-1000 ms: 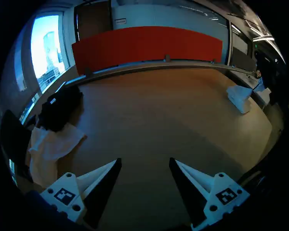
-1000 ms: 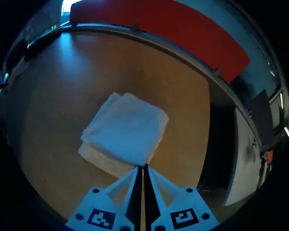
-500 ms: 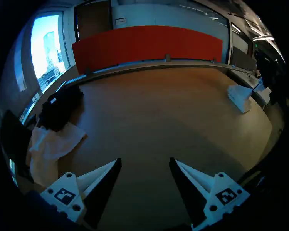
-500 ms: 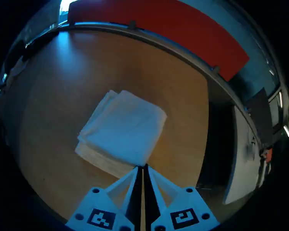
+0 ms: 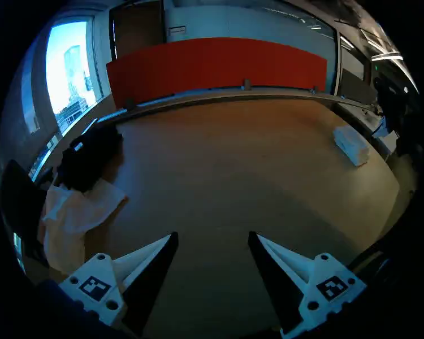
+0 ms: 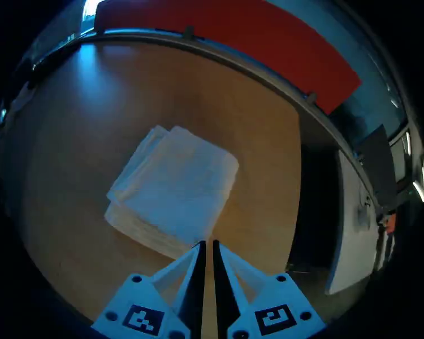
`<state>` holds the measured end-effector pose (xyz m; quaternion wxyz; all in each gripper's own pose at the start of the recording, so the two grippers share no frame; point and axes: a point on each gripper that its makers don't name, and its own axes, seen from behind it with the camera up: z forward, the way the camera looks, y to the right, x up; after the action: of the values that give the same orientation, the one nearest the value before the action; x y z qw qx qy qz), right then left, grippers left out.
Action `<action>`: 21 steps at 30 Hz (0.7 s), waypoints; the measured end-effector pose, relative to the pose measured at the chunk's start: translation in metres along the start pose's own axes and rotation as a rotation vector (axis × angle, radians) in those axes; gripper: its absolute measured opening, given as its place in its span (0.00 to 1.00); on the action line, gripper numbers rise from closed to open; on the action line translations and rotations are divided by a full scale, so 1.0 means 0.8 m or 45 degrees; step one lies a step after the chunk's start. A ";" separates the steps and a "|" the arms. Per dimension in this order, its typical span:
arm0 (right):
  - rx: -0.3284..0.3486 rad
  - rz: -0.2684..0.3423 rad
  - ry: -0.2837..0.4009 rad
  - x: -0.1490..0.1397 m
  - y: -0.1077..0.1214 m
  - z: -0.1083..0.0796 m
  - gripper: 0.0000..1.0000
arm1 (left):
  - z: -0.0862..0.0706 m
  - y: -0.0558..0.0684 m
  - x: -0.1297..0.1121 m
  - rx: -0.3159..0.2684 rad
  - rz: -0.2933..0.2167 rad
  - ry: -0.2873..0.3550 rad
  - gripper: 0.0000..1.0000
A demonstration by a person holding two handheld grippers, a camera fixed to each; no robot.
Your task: Fold towel
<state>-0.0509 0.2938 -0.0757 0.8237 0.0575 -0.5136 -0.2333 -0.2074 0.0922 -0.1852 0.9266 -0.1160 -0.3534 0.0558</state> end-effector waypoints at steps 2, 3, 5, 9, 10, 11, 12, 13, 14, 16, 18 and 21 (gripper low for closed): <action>-0.007 0.005 0.000 0.000 0.001 -0.001 0.13 | 0.000 -0.001 0.001 0.000 0.000 0.002 0.92; -0.011 0.008 0.001 0.000 0.002 -0.001 0.19 | 0.000 -0.001 0.001 0.000 0.000 0.003 0.92; -0.018 0.018 0.007 0.002 0.003 -0.002 0.39 | 0.000 -0.002 0.001 -0.001 0.000 0.004 0.92; -0.030 0.040 0.031 0.007 0.001 -0.005 0.79 | 0.001 -0.002 0.002 -0.004 -0.001 0.008 0.92; -0.030 0.046 0.036 0.008 0.000 -0.005 0.85 | 0.001 -0.002 0.002 -0.005 0.000 0.009 0.92; -0.030 0.051 0.041 0.009 -0.001 -0.005 0.88 | 0.001 -0.002 0.003 -0.006 0.000 0.010 0.92; -0.030 0.058 0.046 0.011 -0.003 -0.006 0.92 | 0.001 -0.002 0.003 -0.007 0.000 0.012 0.92; -0.030 0.061 0.048 0.011 -0.004 -0.006 0.93 | 0.000 -0.002 0.003 -0.007 0.000 0.013 0.92; -0.030 0.064 0.050 0.012 -0.005 -0.006 0.94 | 0.000 -0.002 0.004 -0.007 0.000 0.014 0.92; -0.029 0.066 0.053 0.012 -0.008 -0.007 0.94 | 0.000 -0.003 0.004 -0.007 -0.001 0.016 0.92; -0.029 0.066 0.056 0.013 -0.010 -0.008 0.94 | -0.001 -0.003 0.004 -0.006 -0.003 0.017 0.92; -0.032 0.074 0.065 0.015 -0.013 -0.009 0.94 | -0.002 -0.005 0.005 -0.002 -0.007 0.019 0.92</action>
<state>-0.0435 0.2781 -0.0727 0.8437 0.0381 -0.4908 -0.2140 -0.2037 0.0886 -0.1827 0.9292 -0.1163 -0.3469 0.0518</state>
